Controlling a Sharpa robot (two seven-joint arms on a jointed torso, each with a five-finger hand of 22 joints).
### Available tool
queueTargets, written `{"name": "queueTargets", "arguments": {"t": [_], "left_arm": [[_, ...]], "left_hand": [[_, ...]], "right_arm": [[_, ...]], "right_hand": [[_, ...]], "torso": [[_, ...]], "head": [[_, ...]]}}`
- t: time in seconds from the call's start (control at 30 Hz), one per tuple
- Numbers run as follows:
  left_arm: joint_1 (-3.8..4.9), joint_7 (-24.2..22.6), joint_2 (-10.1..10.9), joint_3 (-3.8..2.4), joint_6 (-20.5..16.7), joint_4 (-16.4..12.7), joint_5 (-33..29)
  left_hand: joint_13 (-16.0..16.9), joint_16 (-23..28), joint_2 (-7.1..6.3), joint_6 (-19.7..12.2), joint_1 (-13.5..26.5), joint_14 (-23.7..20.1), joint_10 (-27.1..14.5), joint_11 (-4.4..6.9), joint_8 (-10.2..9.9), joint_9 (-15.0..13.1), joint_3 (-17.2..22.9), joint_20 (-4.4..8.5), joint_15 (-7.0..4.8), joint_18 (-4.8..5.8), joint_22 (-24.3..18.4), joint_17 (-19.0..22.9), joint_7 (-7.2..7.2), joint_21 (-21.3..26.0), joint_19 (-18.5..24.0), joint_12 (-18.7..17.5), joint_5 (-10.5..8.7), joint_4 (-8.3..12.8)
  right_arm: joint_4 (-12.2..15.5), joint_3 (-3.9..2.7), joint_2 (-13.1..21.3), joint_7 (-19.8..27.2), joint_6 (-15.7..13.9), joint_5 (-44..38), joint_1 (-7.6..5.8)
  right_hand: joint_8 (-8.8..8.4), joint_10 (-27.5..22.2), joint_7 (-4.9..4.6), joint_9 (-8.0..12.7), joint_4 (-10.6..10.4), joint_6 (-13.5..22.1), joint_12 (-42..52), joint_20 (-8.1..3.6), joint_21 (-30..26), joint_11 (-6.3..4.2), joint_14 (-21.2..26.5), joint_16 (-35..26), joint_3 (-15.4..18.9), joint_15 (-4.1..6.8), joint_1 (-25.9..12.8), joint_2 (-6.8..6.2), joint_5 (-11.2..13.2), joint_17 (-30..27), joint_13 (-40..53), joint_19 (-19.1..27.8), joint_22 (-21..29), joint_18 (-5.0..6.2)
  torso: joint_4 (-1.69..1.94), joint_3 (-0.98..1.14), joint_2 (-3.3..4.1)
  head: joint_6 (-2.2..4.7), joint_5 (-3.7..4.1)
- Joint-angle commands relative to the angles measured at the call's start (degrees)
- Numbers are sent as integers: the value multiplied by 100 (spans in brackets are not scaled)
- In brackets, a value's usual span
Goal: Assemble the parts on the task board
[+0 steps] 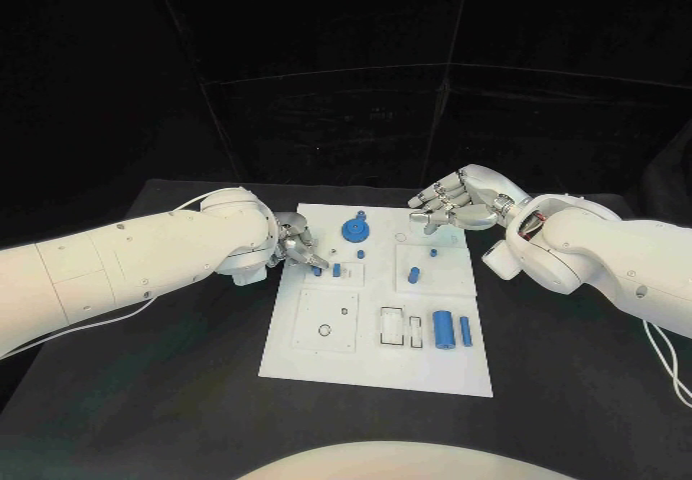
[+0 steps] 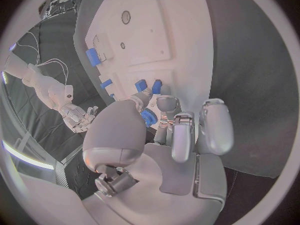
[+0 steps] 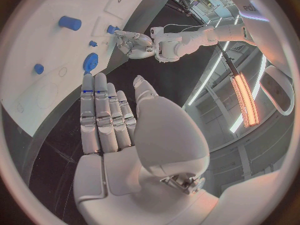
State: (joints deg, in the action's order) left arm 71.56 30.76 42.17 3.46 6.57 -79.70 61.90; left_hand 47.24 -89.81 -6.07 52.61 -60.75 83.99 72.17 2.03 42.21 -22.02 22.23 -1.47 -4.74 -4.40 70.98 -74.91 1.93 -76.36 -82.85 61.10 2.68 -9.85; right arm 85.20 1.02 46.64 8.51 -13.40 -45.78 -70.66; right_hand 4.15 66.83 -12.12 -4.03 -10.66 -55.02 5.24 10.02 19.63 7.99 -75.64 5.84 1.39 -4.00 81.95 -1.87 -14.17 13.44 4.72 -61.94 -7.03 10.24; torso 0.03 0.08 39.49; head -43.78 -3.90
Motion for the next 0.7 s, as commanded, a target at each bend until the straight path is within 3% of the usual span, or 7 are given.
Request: {"name": "queueTargets", "arguments": {"t": [0.03,0.4,0.57,0.63,0.7], "left_arm": [[5,38,-6,-4,-15,9,-12],[5,-11,6,-4,-158,8,-13],[5,-173,64,-6,-419,-35,-256],[5,-342,104,-6,-624,-54,-423],[6,-632,149,-7,-892,-72,-688]], "left_hand": [[6,-19,-51,20,177,601,21,-40,11,-9,-209,19,-27,34,12,-1509,46,-14,-15,26,17,-108],[18,-19,-68,19,321,601,10,-21,5,-9,-939,34,-45,34,28,-1509,21,-10,-23,52,20,-460],[-43,-19,-9,-14,241,601,-34,-27,-13,-3,-1187,35,-44,27,-4,-1509,29,21,-11,11,20,-561],[-218,-5,28,-61,184,596,-143,-42,-37,7,-1288,29,-33,12,-80,-1490,48,83,20,-119,20,-595],[-793,113,97,-232,64,551,-509,-104,-134,49,-1402,1,11,-53,-408,-1329,117,346,162,-565,18,-616]], "right_arm": [[15,-3,2,41,29,-3,-11],[22,-3,9,41,29,-3,-11],[23,-3,13,41,27,-3,-11],[24,-3,15,41,27,-3,-11],[23,-3,18,41,25,-3,-11]], "right_hand": [[-13,-30,19,-3,-10,38,-12,36,-21,-12,30,-31,34,-25,-21,53,-40,-1,-1,-20,8,23],[-13,-32,18,-3,-12,40,-11,36,-24,-11,30,-32,38,-26,-25,55,-40,-1,0,-21,9,23],[-13,-32,18,-3,-12,40,-11,36,-24,-11,30,-32,38,-26,-25,55,-40,-1,0,-21,9,23],[-13,-35,17,-3,-17,43,-10,38,-29,-9,31,-35,45,-27,-33,57,-42,-1,0,-22,13,23],[-13,-35,17,-3,-17,43,-10,38,-29,-9,31,-35,45,-27,-33,57,-42,-1,0,-22,13,23]], "torso": [[4,-3,5],[7,-4,6],[12,-6,7],[13,-6,9],[15,-5,6]], "head": [[3,6],[9,15],[17,27],[29,32],[29,45]]}}
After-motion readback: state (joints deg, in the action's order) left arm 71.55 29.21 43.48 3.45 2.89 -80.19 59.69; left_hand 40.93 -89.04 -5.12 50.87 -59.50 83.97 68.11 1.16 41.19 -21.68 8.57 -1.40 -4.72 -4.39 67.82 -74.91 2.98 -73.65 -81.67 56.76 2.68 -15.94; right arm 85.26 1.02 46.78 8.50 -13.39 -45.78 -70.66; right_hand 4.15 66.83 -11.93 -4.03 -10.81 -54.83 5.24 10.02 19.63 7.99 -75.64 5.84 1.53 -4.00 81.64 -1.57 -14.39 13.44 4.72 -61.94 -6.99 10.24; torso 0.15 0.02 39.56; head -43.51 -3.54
